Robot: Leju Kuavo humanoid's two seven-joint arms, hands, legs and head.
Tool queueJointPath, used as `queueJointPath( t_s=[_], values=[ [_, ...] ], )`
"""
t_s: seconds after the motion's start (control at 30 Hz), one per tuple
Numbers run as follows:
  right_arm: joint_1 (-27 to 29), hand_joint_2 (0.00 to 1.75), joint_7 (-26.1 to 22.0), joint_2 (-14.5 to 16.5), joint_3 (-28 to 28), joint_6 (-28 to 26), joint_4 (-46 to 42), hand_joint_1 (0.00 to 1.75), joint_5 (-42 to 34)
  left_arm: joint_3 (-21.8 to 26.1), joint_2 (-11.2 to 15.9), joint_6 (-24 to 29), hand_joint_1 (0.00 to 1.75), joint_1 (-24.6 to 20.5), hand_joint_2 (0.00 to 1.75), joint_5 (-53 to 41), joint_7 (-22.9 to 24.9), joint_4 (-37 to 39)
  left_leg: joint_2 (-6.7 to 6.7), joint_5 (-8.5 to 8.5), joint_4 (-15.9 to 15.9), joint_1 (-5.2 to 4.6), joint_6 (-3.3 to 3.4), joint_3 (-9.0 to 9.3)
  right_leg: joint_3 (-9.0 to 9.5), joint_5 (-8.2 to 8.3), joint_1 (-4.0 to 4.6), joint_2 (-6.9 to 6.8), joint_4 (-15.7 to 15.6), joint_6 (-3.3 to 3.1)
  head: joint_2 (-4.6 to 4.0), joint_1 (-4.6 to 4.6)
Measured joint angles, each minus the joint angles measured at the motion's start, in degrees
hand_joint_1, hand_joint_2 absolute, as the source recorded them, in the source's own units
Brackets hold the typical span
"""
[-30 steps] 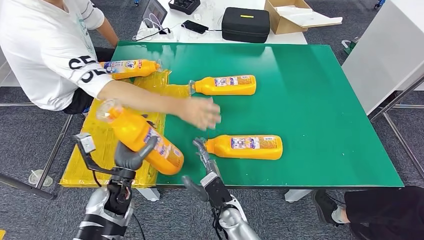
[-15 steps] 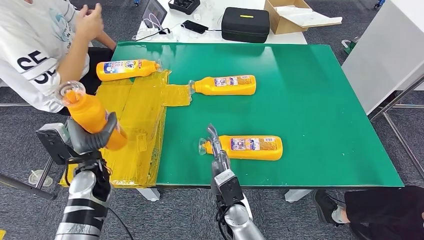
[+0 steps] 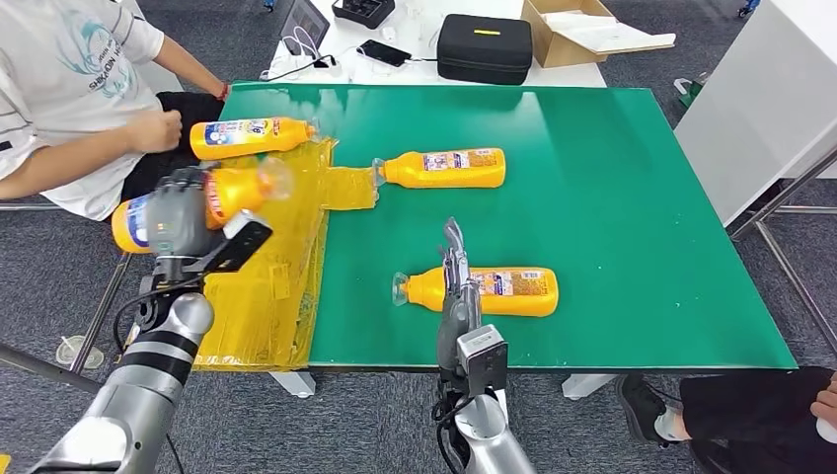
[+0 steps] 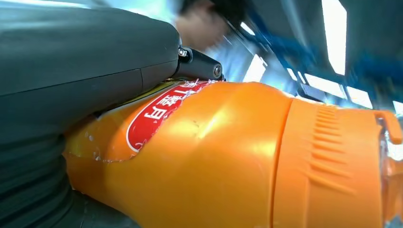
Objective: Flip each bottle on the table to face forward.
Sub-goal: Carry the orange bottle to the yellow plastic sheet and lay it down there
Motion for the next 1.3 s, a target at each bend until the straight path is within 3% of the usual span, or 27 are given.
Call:
queueJointPath(
  t_s=[0.13,0.23,0.5,0.8,0.93,1.13,1.17,1.27,1.3],
  values=[
    [-0.2,1.75,0.0,-0.1,0.2,1.3,-0.1,0.00,0.1,-4.0,1.9,-9.5,1.75,-3.1,1.75,-3.6,0.9,5.9,0.00,0.00,0.0,0.00,0.00,-0.01,-0.02,0.00,0.00,0.02,0.0,0.00,0.00,-0.01],
    [-0.2,1.75,0.0,-0.1,0.4,1.8,-0.1,0.00,0.1,-6.1,2.9,-13.0,1.75,-4.4,1.75,-4.2,1.0,9.0,0.02,-0.01,0.0,0.00,-0.01,-0.02,-0.05,-0.01,0.00,0.06,0.0,0.00,0.00,0.00],
    [-0.3,1.75,0.0,-0.1,0.6,2.2,-0.1,0.00,0.2,-8.2,4.5,-15.1,1.75,-5.7,1.75,-3.8,0.9,12.7,0.02,-0.01,0.0,0.01,-0.01,-0.05,-0.06,-0.01,0.00,0.07,0.0,-0.01,0.00,-0.01],
    [-0.7,1.75,0.0,-0.1,0.8,3.9,0.8,0.00,0.6,-7.5,5.2,-26.7,1.75,-4.9,1.75,3.5,-2.4,14.8,0.00,-0.01,0.0,0.00,-0.01,-0.10,-0.07,-0.01,0.00,0.07,0.0,-0.01,0.00,0.00],
    [-1.0,1.75,0.0,-0.1,0.9,4.3,1.7,0.00,0.7,-7.4,5.3,-27.3,1.75,-3.9,1.75,3.6,-2.6,15.3,0.00,-0.01,0.0,0.00,-0.01,-0.10,-0.07,-0.02,0.00,0.07,0.0,-0.01,0.01,0.00],
    [-1.2,1.75,0.0,0.2,0.8,5.1,3.0,0.00,0.3,-7.4,5.3,-27.0,1.57,-2.8,1.75,3.6,-2.8,15.4,-0.01,-0.01,0.0,0.00,-0.01,-0.08,-0.06,-0.02,0.00,0.06,0.0,-0.02,0.01,0.00],
    [-1.3,1.75,0.0,0.3,0.8,5.1,3.3,0.00,0.2,-7.4,5.3,-26.9,1.39,-2.6,1.75,3.6,-2.9,15.4,-0.01,-0.01,0.0,0.00,-0.01,-0.08,-0.06,-0.02,0.00,0.07,0.0,-0.02,0.00,0.00],
    [-1.5,1.75,0.0,0.4,0.7,5.2,3.9,0.00,0.1,-7.4,5.3,-26.7,0.23,-2.1,1.75,3.8,-3.1,15.4,-0.01,-0.01,0.0,0.00,-0.01,-0.05,-0.02,-0.02,0.00,0.06,0.0,-0.02,0.00,0.00],
    [-1.6,1.75,0.0,0.5,0.7,5.2,4.1,0.00,0.1,-7.4,5.2,-26.8,0.01,-2.0,1.75,4.1,-3.2,15.4,-0.01,-0.01,0.0,0.00,-0.01,-0.04,-0.01,-0.02,0.00,0.06,0.0,-0.02,0.00,0.00]
  ],
)
